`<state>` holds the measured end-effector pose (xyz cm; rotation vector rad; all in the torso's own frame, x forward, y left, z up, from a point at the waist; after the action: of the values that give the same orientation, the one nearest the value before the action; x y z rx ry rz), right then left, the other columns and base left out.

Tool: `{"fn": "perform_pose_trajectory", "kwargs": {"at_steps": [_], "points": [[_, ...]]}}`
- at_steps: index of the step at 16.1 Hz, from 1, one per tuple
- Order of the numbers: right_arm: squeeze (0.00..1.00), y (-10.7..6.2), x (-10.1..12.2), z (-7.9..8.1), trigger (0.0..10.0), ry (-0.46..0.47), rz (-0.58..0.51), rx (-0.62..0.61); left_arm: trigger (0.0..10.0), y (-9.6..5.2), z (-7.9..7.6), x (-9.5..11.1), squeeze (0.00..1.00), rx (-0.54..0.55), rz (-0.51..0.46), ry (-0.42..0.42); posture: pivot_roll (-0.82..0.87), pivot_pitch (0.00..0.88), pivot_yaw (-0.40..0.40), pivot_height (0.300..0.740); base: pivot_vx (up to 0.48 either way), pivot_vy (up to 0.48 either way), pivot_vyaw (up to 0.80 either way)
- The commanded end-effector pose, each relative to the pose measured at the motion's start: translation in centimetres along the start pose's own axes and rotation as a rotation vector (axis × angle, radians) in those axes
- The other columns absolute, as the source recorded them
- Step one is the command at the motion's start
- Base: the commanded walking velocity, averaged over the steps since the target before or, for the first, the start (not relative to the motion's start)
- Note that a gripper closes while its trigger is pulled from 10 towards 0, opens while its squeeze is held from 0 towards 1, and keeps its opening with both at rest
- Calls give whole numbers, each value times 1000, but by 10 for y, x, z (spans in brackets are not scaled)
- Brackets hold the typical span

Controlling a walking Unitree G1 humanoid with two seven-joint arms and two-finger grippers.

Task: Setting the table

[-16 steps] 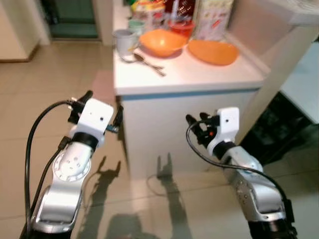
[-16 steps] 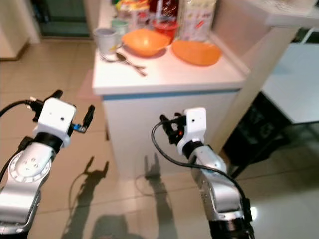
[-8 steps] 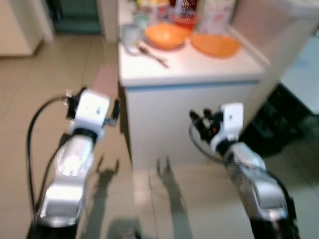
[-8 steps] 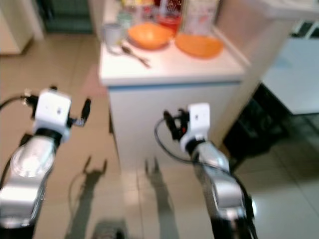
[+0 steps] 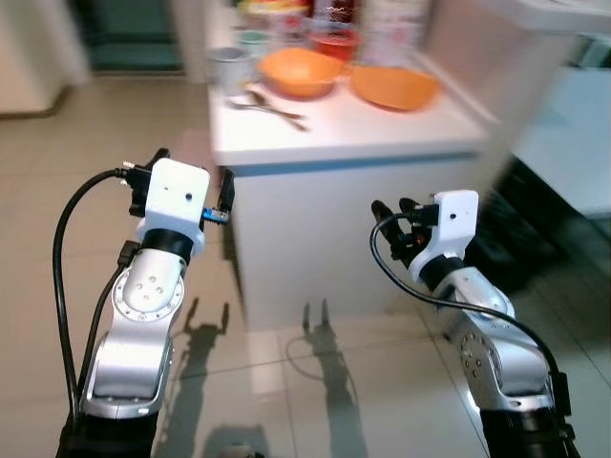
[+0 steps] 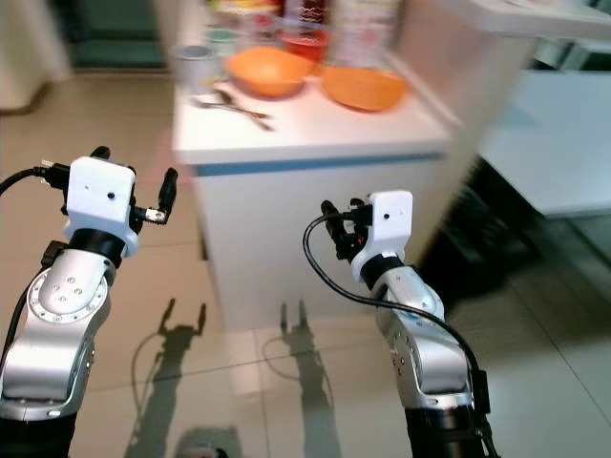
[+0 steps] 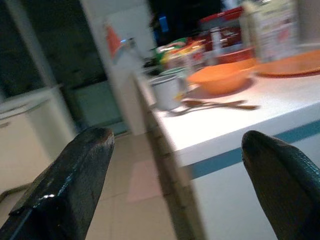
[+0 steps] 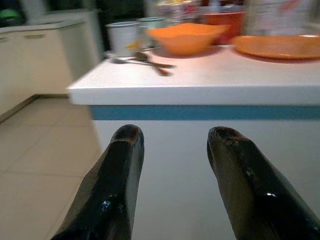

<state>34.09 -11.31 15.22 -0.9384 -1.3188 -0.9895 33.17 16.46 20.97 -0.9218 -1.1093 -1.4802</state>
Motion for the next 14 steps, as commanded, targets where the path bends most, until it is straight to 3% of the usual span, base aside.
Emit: {"fn": "perform_pose_trajectory", "kwargs": {"at_steps": [1,4,14], "points": [[0,2,7,-1,10000,-3,-22,-3,10000,2,4,0,0,10,4,5,91,0,-42,740,360,0,800],[0,6,10,-2,10000,7,-40,-12,10000,3,-1,3,0,-16,-9,21,101,0,-44,740,358,0,669],[0,3,25,-14,10000,60,-101,-54,10000,11,-15,17,0,-112,-65,4,89,0,-48,740,358,0,0]]}}
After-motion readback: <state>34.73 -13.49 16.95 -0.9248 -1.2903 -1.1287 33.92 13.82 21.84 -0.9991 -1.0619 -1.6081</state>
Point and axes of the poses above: a point about 5 cm out from each wrist's last joint towards the gripper, its own y axis pointing out of the wrist towards the gripper, its own x axis along the axis of the wrist's last joint, z = x × y, the point moved 5 cm from there along y, pointing out of the wrist towards the gripper, and after that the axes turned 5 degrees about -y, right-handed, at the moved point
